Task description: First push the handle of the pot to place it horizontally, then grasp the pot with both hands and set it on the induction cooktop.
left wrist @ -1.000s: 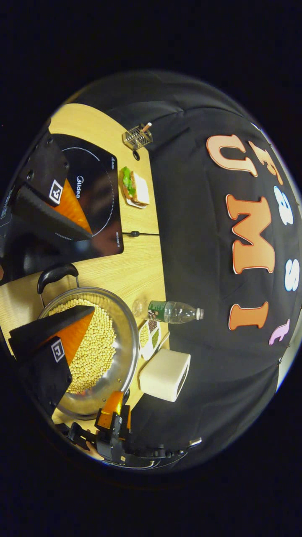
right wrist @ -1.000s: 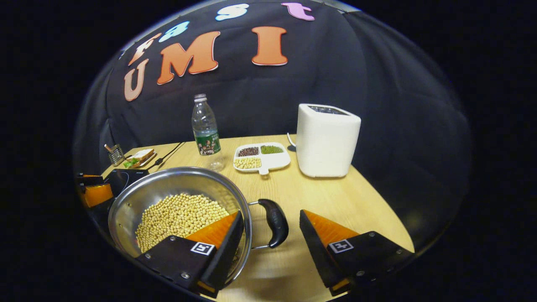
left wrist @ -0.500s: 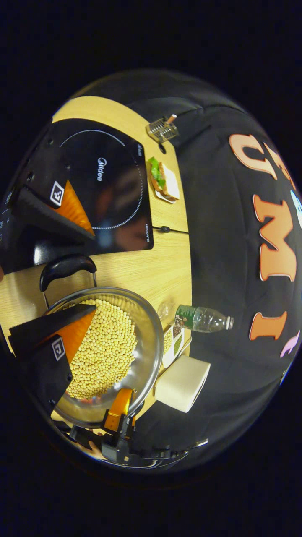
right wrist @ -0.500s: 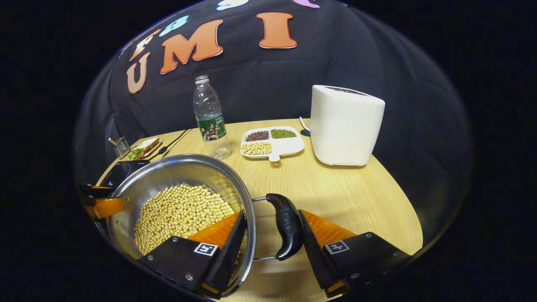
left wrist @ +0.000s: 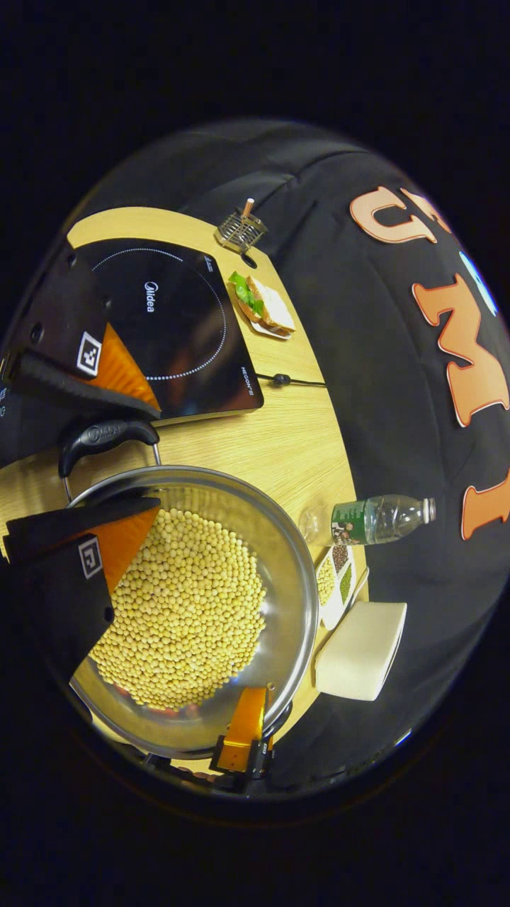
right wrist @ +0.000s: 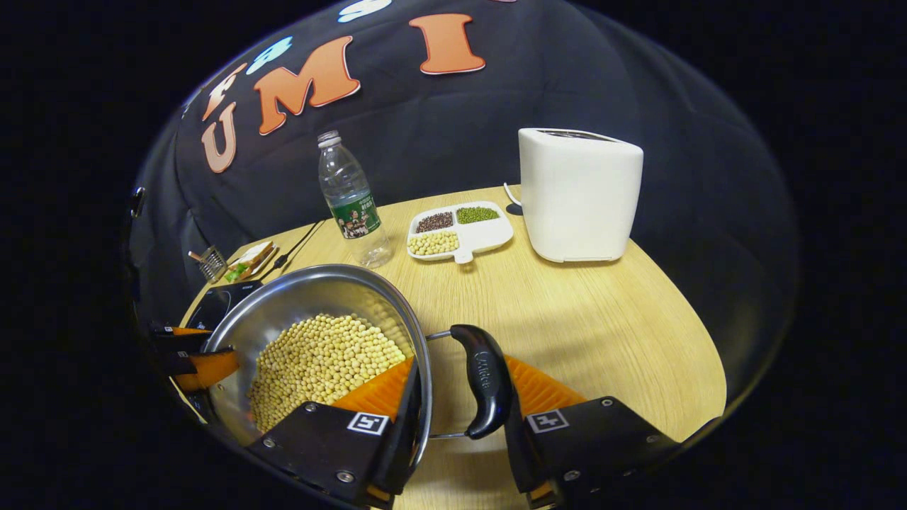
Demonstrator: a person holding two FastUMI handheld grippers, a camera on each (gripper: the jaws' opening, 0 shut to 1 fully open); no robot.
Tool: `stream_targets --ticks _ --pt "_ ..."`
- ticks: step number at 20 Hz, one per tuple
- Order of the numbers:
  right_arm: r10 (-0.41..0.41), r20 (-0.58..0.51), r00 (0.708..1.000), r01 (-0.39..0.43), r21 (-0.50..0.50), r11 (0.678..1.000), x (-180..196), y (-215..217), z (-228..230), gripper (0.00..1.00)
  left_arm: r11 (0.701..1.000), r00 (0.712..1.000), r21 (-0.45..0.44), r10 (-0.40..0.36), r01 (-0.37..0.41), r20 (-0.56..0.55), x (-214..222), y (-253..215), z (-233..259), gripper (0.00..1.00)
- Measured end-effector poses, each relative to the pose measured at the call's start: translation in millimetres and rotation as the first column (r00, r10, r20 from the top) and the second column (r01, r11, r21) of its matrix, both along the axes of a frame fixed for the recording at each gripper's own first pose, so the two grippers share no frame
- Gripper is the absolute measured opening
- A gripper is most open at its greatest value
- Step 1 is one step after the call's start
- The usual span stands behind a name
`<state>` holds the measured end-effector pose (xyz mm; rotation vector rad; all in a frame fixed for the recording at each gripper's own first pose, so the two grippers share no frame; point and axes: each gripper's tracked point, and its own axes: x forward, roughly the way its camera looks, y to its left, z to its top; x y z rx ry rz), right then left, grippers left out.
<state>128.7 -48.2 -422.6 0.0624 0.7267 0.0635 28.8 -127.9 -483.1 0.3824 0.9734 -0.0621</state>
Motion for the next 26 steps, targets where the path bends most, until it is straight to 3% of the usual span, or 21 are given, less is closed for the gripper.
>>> stream_targets --ticks 1,2,7,8,10,11,12,14,15,22,24,25,26 --pt "-0.007 0.000 1.000 0.007 0.002 1.000 -1 0 1 0.56 1.000 1.000 -0.013 0.014 -0.014 0.000 -1 -1 1 0.70" --pt "-0.016 0.000 1.000 0.016 0.010 1.000 -1 0 2 0.56 0.999 0.999 -0.038 0.032 -0.031 0.018 1 1 3 0.61" --pt "-0.049 0.026 0.998 0.048 0.047 0.998 -6 -5 21 0.56 0.985 0.994 -0.139 0.107 -0.106 -0.002 -2 0 10 0.57" --pt "-0.055 0.024 0.998 0.054 0.058 0.997 -9 -5 26 0.56 0.983 0.994 -0.147 0.112 -0.112 -0.007 -3 0 13 0.50" --pt "-0.057 0.029 0.998 0.055 0.062 0.997 -7 -2 29 0.56 0.983 0.994 -0.150 0.106 -0.105 0.002 -1 1 19 0.53" --pt "-0.060 0.028 0.998 0.058 0.065 0.996 -7 -1 31 0.56 0.984 0.994 -0.147 0.105 -0.103 0.004 -2 2 23 0.51" --pt "-0.062 0.025 0.998 0.060 0.073 0.995 -9 1 33 0.56 0.984 0.994 -0.147 0.105 -0.103 0.006 -2 3 28 0.56" --pt "-0.058 0.033 0.998 0.055 0.082 0.995 -9 10 43 0.51 0.983 0.994 -0.151 0.107 -0.104 0.012 -2 9 39 0.53" --pt "-0.054 0.036 0.998 0.051 0.080 0.996 -8 15 48 0.56 0.983 0.994 -0.152 0.111 -0.107 0.014 -1 11 44 0.53" --pt "-0.024 0.068 0.997 0.017 0.101 0.995 -3 62 85 0.55 0.983 0.990 -0.139 0.132 -0.124 0.048 7 51 101 0.51" --pt "-0.013 0.072 0.997 0.006 0.107 0.994 -2 77 93 0.55 0.982 0.989 -0.134 0.139 -0.131 0.055 8 66 115 0.56" --pt "-0.009 0.074 0.997 0.001 0.111 0.994 -3 86 97 0.55 0.982 0.988 -0.133 0.146 -0.137 0.057 9 74 122 0.53" --pt "-0.004 0.076 0.997 -0.005 0.113 0.994 -2 94 101 0.51 0.981 0.987 -0.133 0.151 -0.142 0.060 10 82 128 0.53"
